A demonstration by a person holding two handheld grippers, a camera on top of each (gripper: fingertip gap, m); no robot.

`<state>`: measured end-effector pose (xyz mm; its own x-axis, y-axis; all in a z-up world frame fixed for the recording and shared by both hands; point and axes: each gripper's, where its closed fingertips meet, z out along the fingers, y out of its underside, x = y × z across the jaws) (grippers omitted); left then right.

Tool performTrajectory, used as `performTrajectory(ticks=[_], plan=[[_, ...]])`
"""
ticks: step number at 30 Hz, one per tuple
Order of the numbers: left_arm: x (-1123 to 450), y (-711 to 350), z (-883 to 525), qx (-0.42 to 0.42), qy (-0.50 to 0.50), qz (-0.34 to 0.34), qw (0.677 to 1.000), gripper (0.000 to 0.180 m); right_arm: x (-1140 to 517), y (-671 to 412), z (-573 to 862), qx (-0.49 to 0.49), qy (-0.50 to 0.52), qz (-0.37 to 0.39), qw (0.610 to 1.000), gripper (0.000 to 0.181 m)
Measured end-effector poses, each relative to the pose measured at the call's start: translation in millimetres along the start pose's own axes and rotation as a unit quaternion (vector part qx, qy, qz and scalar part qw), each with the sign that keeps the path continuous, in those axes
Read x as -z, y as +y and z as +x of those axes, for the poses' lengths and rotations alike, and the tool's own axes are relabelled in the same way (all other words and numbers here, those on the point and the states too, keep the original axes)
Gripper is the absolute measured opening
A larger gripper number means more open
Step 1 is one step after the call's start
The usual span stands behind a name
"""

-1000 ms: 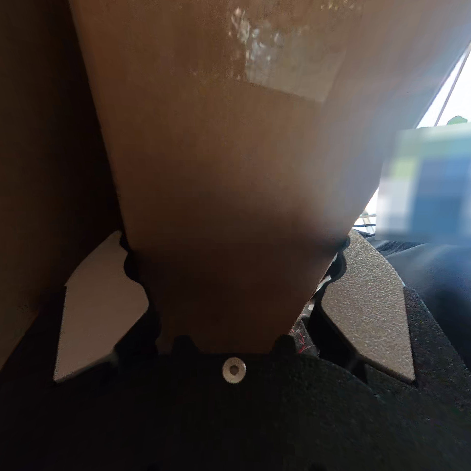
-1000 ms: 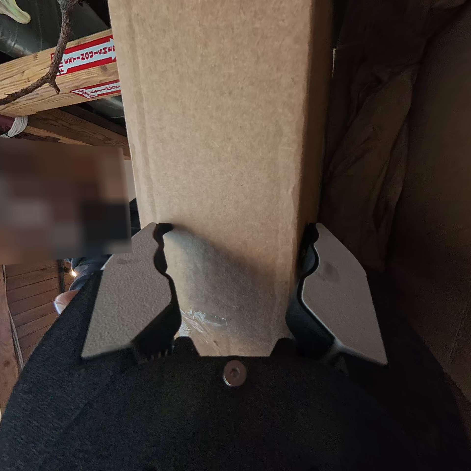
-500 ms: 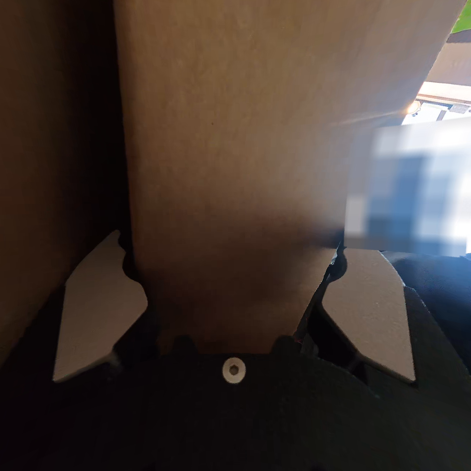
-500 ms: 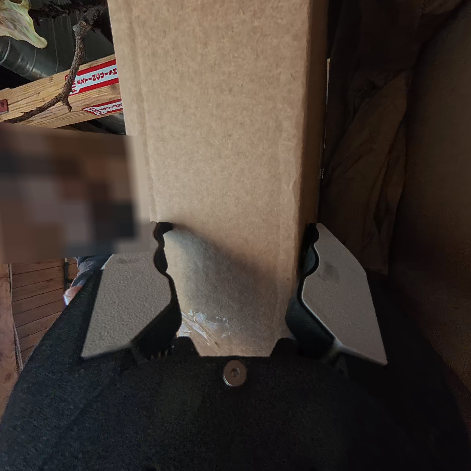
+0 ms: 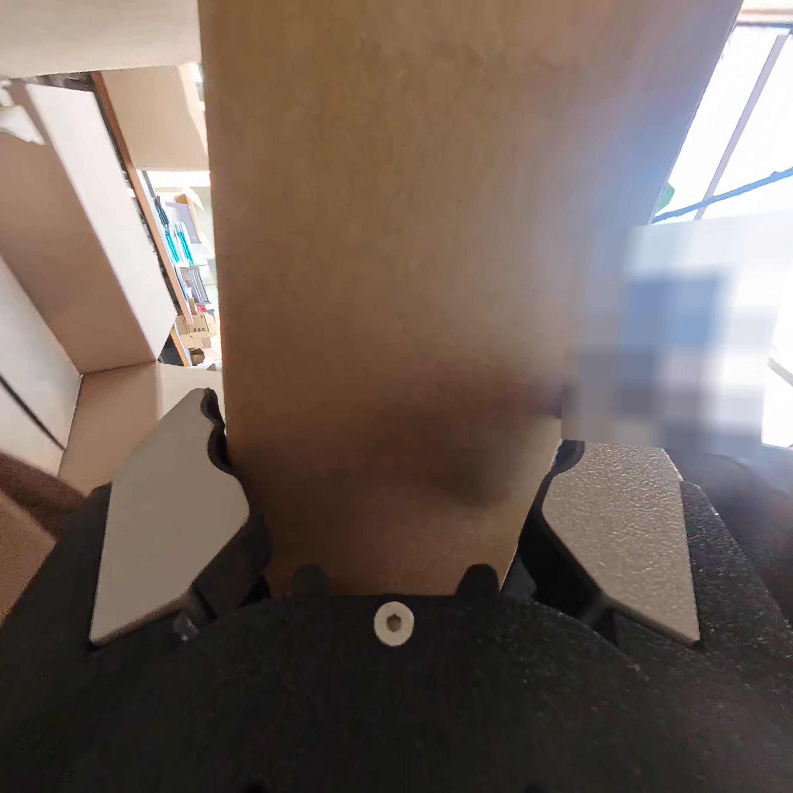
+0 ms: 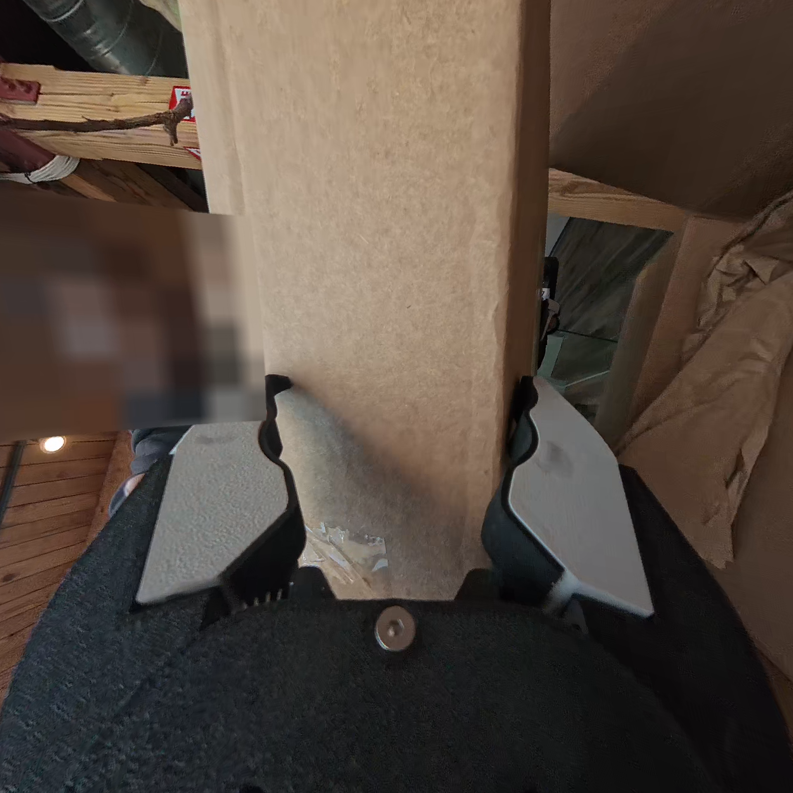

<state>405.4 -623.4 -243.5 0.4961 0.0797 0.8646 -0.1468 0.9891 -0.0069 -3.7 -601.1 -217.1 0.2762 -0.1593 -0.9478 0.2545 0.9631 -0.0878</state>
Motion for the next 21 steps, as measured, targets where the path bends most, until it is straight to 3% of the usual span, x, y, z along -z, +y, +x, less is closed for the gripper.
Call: performTrajectory(ticks=[8, 13, 21], plan=[[-62, -42, 87, -0.006, 0.018, -0.069, 0.997, 0.147, -31, 41, -106, 0.083, 0.003, 0.068, 0.994, 0.106], [-77, -34, 130, 0.02, 0.034, -0.153, 0.987, 0.147, -61, 124, -152, 0.135, 0.015, 0.149, 0.979, 0.106], [-72, 16, 162, 0.117, 0.074, -0.349, 0.927, 0.148, -147, 331, -176, 0.223, 0.067, 0.33, 0.915, 0.106]])
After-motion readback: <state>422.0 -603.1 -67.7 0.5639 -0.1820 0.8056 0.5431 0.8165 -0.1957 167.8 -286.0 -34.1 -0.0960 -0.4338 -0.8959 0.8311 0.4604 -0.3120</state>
